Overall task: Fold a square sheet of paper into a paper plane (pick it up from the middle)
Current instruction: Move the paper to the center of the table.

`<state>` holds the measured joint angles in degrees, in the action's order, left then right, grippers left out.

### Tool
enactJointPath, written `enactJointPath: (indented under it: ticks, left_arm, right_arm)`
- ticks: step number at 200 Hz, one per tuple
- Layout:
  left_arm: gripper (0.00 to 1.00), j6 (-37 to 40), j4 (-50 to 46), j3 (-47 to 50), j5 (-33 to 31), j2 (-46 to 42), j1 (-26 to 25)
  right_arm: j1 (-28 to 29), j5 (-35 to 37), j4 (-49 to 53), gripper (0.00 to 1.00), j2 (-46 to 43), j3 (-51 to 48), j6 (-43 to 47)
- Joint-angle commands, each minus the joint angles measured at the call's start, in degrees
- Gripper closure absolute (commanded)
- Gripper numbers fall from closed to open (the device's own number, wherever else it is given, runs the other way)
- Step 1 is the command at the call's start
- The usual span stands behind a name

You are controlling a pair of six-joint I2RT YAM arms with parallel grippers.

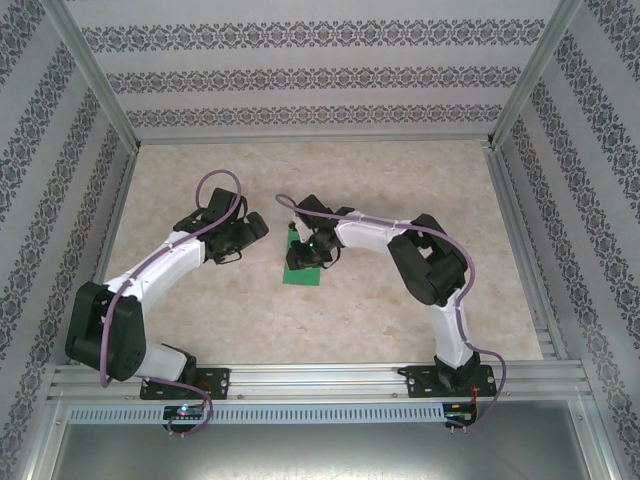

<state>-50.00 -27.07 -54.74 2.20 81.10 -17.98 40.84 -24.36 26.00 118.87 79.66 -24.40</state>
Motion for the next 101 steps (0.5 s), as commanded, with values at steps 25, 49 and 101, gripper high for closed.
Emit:
enactJointPath:
  ticks: [25,49,101]
  left_arm:
    - [0.00,1.7,5.1,-0.1,6.1,2.2,-0.5]
    - [0.05,1.2,10.5,1.1,11.5,3.8,-1.7]
    - [0.35,-0.9,22.3,-0.4,21.4,10.7,-7.9]
  right_arm:
    - [-4.0,-0.2,7.3,0.71,-6.9,-9.3,12.9]
    - [-3.2,-3.1,0.4,0.68,-11.8,-10.9,7.4]
    - [-7.9,0.4,-8.2,0.47,-24.4,-18.5,-10.4]
